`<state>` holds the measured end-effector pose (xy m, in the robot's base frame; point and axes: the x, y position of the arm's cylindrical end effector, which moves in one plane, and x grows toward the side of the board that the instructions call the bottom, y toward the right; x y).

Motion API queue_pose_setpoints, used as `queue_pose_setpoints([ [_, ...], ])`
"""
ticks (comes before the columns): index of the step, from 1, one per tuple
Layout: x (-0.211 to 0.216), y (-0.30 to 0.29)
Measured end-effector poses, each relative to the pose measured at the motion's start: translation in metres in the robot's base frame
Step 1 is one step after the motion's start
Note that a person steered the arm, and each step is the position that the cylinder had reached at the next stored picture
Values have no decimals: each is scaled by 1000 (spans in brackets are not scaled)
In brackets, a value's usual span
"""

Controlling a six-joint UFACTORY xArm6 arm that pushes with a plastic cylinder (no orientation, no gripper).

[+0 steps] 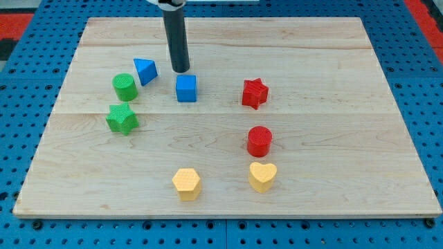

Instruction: Place triangle below the green star

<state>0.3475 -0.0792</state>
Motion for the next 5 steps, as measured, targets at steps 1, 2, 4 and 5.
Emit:
queue_pose_setpoints([
  [1, -14, -33],
  [2, -15, -86],
  [4, -15, -75],
  [5, -19, -131],
])
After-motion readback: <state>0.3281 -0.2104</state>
